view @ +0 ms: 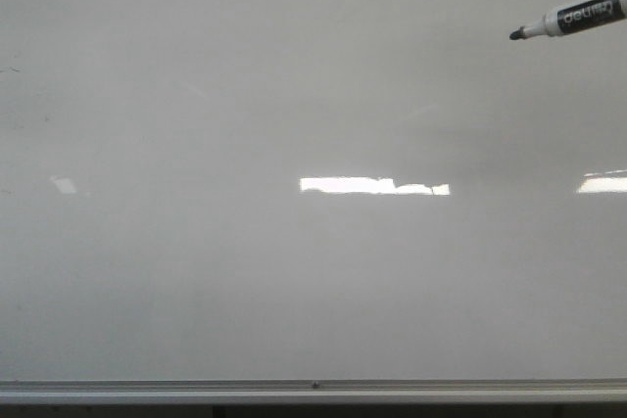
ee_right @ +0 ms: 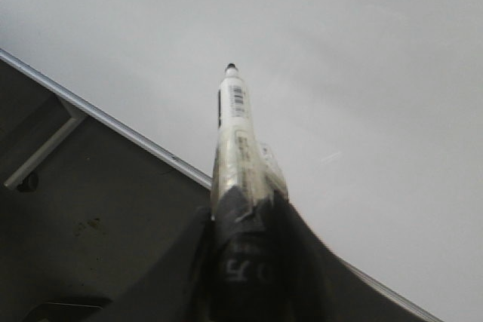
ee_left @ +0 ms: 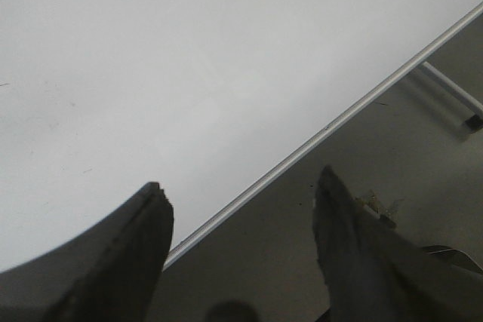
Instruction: Write number 2 on whiteboard
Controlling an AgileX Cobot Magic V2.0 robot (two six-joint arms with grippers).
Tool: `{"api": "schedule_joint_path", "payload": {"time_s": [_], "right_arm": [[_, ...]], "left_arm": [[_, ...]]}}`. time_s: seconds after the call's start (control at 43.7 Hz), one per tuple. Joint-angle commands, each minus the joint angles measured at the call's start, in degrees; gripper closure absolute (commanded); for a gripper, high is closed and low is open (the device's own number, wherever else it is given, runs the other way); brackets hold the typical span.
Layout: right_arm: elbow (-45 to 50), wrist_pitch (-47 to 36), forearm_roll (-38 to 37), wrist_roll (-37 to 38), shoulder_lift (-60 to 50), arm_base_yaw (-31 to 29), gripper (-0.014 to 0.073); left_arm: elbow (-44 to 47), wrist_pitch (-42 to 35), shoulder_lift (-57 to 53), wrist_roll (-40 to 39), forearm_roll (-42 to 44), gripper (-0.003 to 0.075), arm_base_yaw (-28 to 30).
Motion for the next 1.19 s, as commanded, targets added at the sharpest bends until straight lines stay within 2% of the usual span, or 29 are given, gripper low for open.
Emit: {"api": "schedule_joint_path", "payload": {"time_s": [0.0,0.274,0.549,1.166], "right_arm": [[0.27,-7.14,0.85,0.06,-0.13,-0.39,0.0658],[2.41,-24.18,0.84,0.12,2.14,-1.21,0.0662],[0.56,-29.23,0.80,0.03,12.55,-6.77,0.0662],[-7.95,-36.11,0.08,-3.50,29.22,-6.73,0.0662]], "left_arm": [[-1.49,-3.77,-0.40,-0.56,-1.80,0.0311,0.27],[-1.49,-4.57,-0.40,-0.56,-1.80,0.0311,0.27],[-1.49,-4.57,-0.40,-0.56,-1.80,0.0311,0.27],[-1.49,-4.79,-0.40,-0.56,-1.90,0.0311,0.27]]}}
